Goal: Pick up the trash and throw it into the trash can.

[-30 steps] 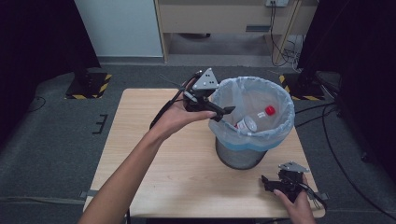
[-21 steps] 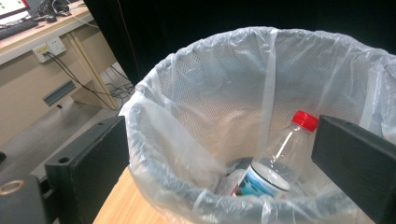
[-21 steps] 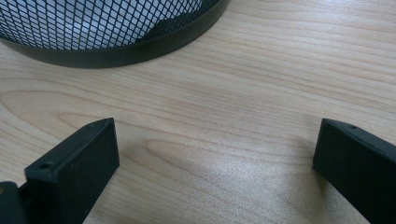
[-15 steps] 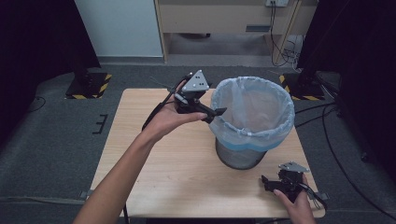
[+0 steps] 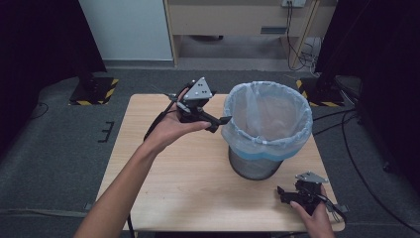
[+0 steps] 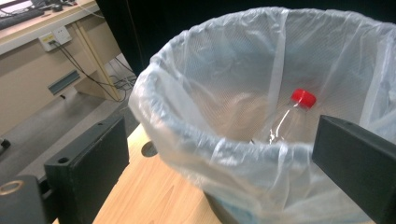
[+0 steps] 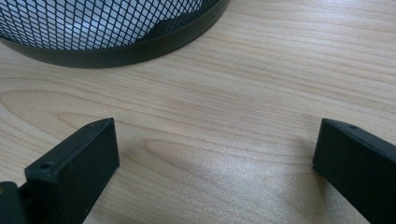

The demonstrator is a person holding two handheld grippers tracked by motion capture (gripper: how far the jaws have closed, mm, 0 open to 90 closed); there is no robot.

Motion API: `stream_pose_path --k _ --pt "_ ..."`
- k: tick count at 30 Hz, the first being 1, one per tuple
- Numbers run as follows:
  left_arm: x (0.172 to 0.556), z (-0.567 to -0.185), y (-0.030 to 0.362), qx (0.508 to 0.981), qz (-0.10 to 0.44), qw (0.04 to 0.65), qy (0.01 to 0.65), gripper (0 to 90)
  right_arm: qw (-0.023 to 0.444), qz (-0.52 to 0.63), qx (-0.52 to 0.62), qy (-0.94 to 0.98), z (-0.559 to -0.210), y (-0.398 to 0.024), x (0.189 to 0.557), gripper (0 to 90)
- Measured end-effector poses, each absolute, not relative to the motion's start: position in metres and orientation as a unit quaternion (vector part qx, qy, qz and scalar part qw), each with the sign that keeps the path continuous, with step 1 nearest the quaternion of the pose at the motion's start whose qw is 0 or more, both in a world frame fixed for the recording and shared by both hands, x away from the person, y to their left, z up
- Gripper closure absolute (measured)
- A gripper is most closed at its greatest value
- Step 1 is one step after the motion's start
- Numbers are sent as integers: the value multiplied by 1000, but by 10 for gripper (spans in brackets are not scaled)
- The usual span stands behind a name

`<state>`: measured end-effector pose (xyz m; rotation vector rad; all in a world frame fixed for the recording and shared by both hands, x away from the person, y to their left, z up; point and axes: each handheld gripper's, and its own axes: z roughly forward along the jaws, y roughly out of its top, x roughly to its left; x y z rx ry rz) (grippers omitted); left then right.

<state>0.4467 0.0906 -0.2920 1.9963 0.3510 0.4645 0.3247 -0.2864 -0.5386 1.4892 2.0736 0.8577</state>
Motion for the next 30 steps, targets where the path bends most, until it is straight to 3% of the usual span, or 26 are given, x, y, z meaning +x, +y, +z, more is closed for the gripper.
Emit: stream_pose_path --k 19,30 --pt "445 -337 149 831 188 485 197 30 221 311 543 749 -539 -286 324 3" --pt "449 -377 161 834 175 471 228 30 221 311 542 749 -539 -286 324 3"
